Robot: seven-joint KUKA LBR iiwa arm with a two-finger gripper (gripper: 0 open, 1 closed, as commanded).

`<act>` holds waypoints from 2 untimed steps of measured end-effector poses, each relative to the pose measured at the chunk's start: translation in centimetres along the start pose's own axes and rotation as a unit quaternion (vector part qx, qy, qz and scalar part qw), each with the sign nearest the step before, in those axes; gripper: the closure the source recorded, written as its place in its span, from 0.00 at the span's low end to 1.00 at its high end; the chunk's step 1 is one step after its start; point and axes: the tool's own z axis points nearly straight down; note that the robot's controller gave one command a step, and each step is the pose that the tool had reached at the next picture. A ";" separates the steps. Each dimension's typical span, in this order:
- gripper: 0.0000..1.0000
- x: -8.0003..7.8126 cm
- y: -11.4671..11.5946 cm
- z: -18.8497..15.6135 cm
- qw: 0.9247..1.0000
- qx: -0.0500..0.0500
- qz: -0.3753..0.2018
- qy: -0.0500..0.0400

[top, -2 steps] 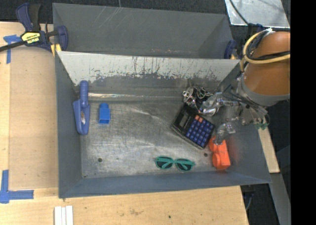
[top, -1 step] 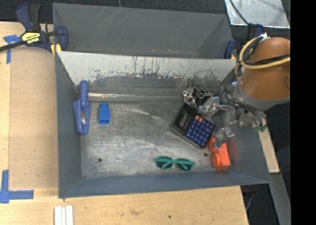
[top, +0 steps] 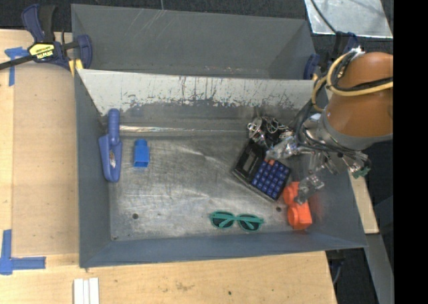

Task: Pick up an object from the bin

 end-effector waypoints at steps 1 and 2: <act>0.00 -0.1 -0.1 -1.2 1.000 0.001 0.028 -0.002; 0.00 0.6 -1.1 -3.1 0.994 0.002 0.109 -0.003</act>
Offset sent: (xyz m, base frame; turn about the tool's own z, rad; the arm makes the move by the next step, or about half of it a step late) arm -0.0074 -0.0357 0.0667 -0.3007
